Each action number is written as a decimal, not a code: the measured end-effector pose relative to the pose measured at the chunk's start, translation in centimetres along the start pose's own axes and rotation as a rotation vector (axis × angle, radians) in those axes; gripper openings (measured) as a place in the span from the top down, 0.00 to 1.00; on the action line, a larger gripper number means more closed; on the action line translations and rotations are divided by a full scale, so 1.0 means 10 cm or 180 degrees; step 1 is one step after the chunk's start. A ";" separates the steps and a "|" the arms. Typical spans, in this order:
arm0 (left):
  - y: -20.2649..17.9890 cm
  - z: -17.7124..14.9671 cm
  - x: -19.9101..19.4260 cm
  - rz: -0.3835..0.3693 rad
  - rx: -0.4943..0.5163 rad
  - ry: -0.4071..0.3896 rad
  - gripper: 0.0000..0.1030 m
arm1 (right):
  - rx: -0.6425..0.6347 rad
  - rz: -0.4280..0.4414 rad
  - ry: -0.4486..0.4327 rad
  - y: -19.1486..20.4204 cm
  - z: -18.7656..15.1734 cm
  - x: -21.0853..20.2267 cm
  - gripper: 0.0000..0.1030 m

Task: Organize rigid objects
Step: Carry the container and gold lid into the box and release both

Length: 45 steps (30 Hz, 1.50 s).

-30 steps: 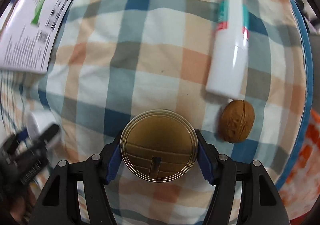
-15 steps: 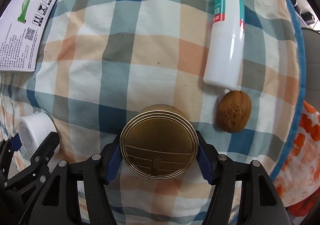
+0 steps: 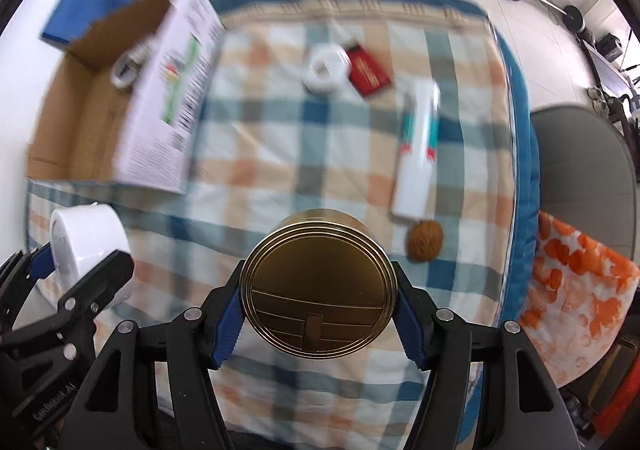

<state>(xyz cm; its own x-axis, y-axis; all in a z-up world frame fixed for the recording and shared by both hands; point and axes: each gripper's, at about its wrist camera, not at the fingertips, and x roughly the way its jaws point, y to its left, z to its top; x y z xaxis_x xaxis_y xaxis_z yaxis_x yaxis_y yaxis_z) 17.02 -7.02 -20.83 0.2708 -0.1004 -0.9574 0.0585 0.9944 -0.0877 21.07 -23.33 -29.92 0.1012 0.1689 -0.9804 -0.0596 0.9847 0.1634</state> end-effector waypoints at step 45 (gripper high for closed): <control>2.42 1.63 1.75 0.0614 0.0164 0.0793 0.36 | 0.0588 -0.0114 0.0606 1.97 1.78 1.71 0.34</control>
<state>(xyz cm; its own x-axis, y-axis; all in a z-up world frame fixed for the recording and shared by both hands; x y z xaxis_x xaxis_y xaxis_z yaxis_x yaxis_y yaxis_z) 38.82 14.72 -35.20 0.0385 0.1073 -0.9935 0.0792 0.9908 0.1101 39.28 -0.32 -41.52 -0.0897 0.1401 -0.9861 0.1247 0.9838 0.1285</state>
